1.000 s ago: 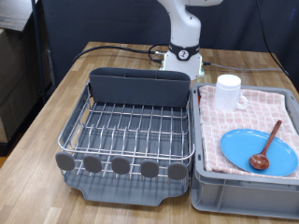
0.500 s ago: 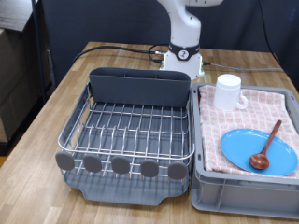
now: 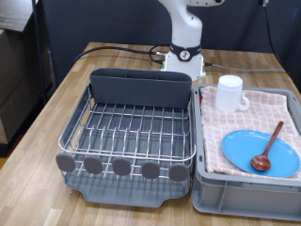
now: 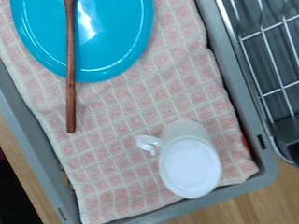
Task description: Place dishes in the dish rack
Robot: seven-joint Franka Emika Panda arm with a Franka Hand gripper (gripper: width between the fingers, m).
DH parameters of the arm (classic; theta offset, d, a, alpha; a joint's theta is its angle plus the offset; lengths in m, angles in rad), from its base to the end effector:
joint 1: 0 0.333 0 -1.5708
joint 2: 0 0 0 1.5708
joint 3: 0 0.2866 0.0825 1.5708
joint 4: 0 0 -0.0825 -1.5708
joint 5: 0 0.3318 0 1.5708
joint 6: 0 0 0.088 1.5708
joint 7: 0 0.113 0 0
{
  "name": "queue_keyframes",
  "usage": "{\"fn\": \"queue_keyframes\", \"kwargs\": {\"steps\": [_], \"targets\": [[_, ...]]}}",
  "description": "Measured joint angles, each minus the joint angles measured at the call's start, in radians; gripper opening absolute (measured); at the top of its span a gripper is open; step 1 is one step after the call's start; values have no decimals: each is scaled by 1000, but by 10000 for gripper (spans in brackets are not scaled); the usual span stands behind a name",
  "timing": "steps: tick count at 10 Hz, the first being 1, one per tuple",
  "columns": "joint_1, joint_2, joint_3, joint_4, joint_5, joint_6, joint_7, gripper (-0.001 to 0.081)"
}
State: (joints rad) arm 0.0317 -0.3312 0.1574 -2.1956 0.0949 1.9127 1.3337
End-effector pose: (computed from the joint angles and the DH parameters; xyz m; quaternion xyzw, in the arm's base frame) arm 0.4107 0.0913 0.5033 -0.8301 0.5568 -0.0030 0.0297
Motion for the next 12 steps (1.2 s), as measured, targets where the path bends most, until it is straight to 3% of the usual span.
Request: {"fn": "queue_keyframes", "kwargs": {"steps": [3,6,7,9,12], "targets": [[8,91,67,56,0,60,82,803],[15,179,99,112,3,96,85,803],[14,179,99,112,3,95,85,803],[14,180,116,103,-97,113,86,803],[15,204,163,38,-193,227,152,803]]}}
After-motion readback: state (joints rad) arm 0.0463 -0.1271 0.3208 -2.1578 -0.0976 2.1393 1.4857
